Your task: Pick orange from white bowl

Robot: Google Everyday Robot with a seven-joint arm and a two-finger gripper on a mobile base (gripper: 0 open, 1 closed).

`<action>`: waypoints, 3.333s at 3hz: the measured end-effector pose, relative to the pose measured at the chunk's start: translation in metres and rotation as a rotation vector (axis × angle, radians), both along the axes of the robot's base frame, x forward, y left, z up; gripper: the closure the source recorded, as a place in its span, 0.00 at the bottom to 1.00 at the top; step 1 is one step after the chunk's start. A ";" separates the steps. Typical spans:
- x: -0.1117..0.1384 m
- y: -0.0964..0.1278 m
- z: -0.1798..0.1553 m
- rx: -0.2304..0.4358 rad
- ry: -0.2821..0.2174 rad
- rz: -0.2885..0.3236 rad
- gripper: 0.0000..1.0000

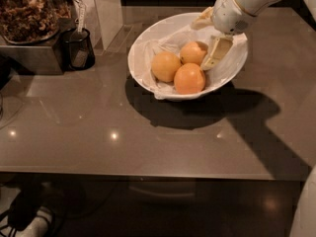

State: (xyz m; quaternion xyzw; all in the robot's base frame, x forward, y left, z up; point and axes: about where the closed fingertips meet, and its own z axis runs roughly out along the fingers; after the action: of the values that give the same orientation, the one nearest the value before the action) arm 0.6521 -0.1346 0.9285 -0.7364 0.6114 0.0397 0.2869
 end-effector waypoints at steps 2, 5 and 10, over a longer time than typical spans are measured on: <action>0.010 -0.004 -0.013 -0.034 -0.002 0.031 0.23; 0.015 -0.004 -0.031 -0.024 0.027 0.037 0.25; 0.013 0.002 -0.047 0.002 0.080 0.038 0.47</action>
Offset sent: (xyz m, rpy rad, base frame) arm 0.0145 -0.0153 -0.0133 -0.0617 -0.0035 0.0375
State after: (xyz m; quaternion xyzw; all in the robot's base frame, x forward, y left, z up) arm 0.6655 -0.1330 0.8815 -0.7456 0.6081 0.0754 0.2621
